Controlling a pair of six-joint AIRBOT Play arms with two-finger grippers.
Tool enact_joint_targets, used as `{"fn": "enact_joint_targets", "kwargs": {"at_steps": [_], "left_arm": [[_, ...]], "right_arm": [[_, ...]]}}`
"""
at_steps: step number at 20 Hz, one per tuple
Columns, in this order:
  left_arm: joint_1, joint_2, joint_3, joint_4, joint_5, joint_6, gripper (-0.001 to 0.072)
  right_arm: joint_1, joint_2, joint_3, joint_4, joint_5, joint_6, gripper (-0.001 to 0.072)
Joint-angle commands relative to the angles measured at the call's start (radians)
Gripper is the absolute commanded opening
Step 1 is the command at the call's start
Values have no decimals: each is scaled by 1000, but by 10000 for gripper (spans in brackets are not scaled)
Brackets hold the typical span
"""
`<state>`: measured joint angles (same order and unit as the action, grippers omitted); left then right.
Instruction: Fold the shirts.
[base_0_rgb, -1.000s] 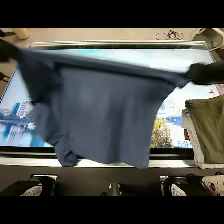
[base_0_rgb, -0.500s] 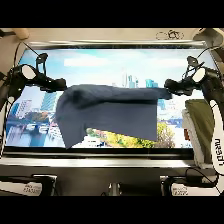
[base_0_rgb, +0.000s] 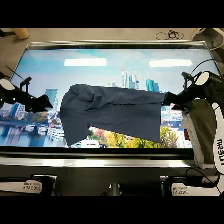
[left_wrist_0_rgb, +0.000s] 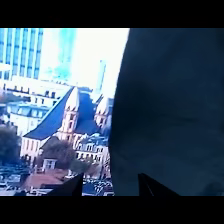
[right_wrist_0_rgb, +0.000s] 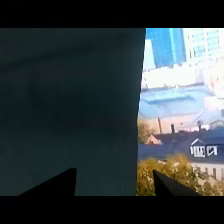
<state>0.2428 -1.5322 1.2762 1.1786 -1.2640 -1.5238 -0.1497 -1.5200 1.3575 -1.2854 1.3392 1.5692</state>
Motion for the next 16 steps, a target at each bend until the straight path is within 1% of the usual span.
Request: {"fn": "enact_joint_targets", "kwargs": {"at_steps": [1,5,7,8,9,10,11,12,16], "left_arm": [[31,-5,-148,-109,159,27,419],[-6,-77,-153,-117,182,37,419],[-32,-94,-152,-120,201,52,415],[-45,-97,-153,-130,211,61,392],[-55,-98,-152,-139,223,62,389],[-66,-97,-152,-152,231,62,318],[-72,-97,-152,-157,235,62,154],[-75,-97,-152,-159,235,63,31],[-74,-73,-149,-159,232,63,29]], "right_arm": [[-9,1,-62,40,79,-23,486],[-9,1,-63,25,105,-23,488],[-9,1,-63,-21,121,-15,496],[-9,1,-68,-69,126,4,515],[-13,1,-83,-105,129,10,559],[-24,1,-112,-122,130,16,560],[-44,1,-150,-109,127,20,560],[-63,1,-201,-74,123,19,560],[-76,1,-380,79,61,-51,557]]}}
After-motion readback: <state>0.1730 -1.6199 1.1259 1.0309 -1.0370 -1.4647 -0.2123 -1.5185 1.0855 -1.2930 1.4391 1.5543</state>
